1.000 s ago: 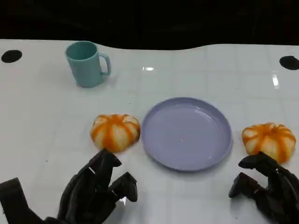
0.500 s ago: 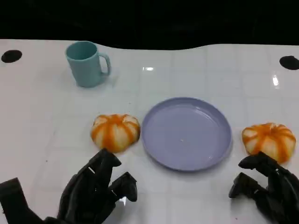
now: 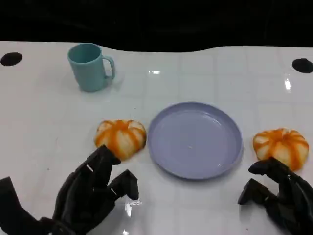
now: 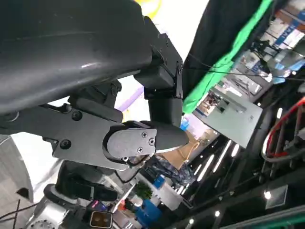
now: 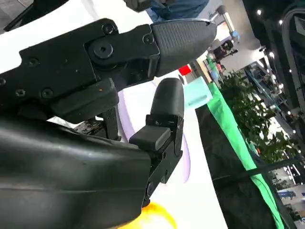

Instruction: Grasp the bread from the table and place it into the plate.

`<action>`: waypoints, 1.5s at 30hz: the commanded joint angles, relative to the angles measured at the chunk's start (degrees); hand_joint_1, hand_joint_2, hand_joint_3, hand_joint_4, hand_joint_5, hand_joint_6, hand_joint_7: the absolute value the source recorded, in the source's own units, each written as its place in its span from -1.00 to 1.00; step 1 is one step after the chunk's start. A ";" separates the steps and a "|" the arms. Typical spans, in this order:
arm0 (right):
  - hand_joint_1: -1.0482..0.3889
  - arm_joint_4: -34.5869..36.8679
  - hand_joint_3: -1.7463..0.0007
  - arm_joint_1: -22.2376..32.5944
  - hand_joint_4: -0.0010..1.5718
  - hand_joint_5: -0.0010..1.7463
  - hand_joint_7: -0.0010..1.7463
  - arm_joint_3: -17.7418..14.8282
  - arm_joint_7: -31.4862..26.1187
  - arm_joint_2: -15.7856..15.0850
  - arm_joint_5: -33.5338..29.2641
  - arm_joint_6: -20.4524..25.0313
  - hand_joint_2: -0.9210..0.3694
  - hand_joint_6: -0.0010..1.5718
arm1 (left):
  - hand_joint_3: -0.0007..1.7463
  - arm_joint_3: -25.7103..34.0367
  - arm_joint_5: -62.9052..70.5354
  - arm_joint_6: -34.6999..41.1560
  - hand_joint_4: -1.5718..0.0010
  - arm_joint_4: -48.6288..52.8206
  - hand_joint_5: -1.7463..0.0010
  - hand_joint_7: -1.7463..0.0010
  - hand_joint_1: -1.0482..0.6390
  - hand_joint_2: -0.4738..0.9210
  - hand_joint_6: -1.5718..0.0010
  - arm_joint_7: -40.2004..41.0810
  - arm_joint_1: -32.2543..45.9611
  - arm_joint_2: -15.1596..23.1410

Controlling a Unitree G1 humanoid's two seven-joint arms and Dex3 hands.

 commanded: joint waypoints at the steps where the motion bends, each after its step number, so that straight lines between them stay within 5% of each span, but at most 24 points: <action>1: -0.25 0.09 0.72 0.16 -0.14 0.70 0.33 0.37 -1.32 0.09 -0.69 -0.14 -1.00 -0.25 | -0.58 -1.18 8.28 -12.01 0.31 0.94 -0.84 -0.42 -0.45 1.00 0.35 -2.00 -3.60 4.13; 7: -0.26 0.37 0.74 -0.17 -0.15 0.71 0.35 0.42 -1.67 -0.06 -0.76 0.07 -1.00 -0.24 | -0.69 -3.48 22.02 -29.81 0.41 4.57 -0.30 0.44 -0.40 1.00 0.20 1.01 -7.04 7.90; 14: -0.26 0.36 0.77 -0.23 -0.13 0.69 0.31 0.14 -2.26 0.21 -0.56 0.02 -1.00 -0.20 | -0.92 -5.78 39.70 -40.40 0.54 6.32 0.22 0.92 -0.36 1.00 0.24 11.65 -10.61 13.55; 19: -0.25 0.35 0.76 -0.31 -0.14 0.68 0.30 -0.02 -1.41 0.12 0.02 0.85 -1.00 -0.20 | -0.98 -7.92 54.91 -47.35 0.58 7.81 0.38 0.99 -0.38 0.99 0.32 22.60 -13.26 18.53; 24: -0.25 0.27 0.76 -0.30 -0.14 0.68 0.29 -0.15 -1.35 0.16 -0.07 1.01 -1.00 -0.20 | -0.99 -9.52 55.82 -48.37 0.57 9.10 0.42 1.00 -0.38 0.99 0.33 25.86 -13.67 19.71; 25: -0.25 -0.18 0.76 -0.05 -0.14 0.68 0.29 0.09 -1.84 0.14 -0.62 0.68 -1.00 -0.20 | -0.99 -10.86 62.81 -45.71 0.57 7.00 0.42 1.00 -0.38 0.99 0.33 26.30 -14.66 22.73; 27: -0.27 -0.75 0.75 0.26 -0.13 0.69 0.30 0.40 -2.45 0.15 -1.26 0.26 -1.00 -0.19 | -0.98 -13.43 73.50 -40.34 0.88 3.50 0.62 0.99 -0.44 0.99 0.59 25.02 -16.42 27.39; 29: -0.26 -0.93 0.75 0.32 -0.13 0.70 0.30 0.46 -2.61 0.21 -1.35 0.19 -1.00 -0.19 | -0.99 -15.28 77.90 -36.44 0.97 1.51 0.80 0.99 -0.44 0.98 0.75 23.00 -17.26 29.42; 45: -0.25 -1.66 0.76 1.00 -0.15 0.71 0.33 0.24 -2.05 0.40 -1.15 0.05 -1.00 -0.21 | -0.98 -27.70 82.07 -21.90 1.00 10.20 0.97 1.00 -0.40 0.85 0.87 19.57 -27.85 28.18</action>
